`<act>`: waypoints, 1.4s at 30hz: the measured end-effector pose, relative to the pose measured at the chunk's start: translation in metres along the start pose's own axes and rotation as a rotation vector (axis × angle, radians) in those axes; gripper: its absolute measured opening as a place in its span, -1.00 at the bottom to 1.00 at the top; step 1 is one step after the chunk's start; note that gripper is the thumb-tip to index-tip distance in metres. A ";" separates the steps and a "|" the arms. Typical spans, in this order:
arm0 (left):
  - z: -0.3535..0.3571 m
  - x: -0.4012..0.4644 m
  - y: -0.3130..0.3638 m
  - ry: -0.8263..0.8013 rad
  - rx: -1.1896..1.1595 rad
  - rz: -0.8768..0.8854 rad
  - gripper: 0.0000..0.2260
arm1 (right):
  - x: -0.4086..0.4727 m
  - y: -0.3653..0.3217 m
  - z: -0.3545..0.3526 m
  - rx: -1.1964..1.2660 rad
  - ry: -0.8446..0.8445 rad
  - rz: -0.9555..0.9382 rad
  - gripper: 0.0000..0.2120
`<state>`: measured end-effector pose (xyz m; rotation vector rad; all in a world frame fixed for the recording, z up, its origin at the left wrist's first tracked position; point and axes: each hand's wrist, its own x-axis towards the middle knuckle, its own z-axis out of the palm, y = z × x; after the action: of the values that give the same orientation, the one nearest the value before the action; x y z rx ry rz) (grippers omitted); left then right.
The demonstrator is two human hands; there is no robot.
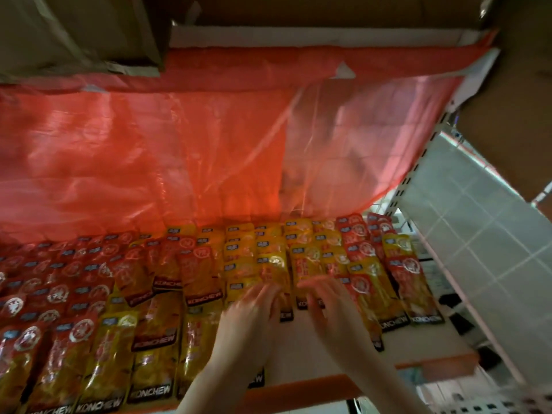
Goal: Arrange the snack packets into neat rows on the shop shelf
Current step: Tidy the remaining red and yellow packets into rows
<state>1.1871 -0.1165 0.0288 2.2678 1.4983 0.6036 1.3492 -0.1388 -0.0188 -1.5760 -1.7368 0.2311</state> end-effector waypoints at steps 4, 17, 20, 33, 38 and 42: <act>0.029 0.001 0.027 -0.077 -0.078 0.043 -0.75 | -0.014 0.034 -0.023 -0.138 0.148 0.052 -0.77; 0.087 0.009 0.067 -0.166 -0.354 -0.086 -0.70 | -0.031 0.056 -0.023 -0.326 0.213 0.207 -0.59; 0.091 0.010 0.068 -0.164 -0.447 -0.159 -0.73 | -0.032 0.058 -0.024 -0.267 0.181 0.156 -0.65; 0.090 0.008 0.079 -0.056 -0.560 -0.199 -0.53 | -0.030 0.054 -0.036 0.019 0.183 0.207 -0.69; 0.081 0.007 0.083 -0.016 -0.642 -0.186 -0.56 | -0.029 0.051 -0.039 0.078 0.161 0.179 -0.72; 0.063 0.003 0.074 0.101 -0.569 -0.109 -0.68 | -0.022 0.050 -0.036 0.154 0.187 0.230 -0.72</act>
<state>1.2783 -0.1448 0.0138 1.7324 1.2739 0.9779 1.4095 -0.1602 -0.0329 -1.6276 -1.3629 0.3122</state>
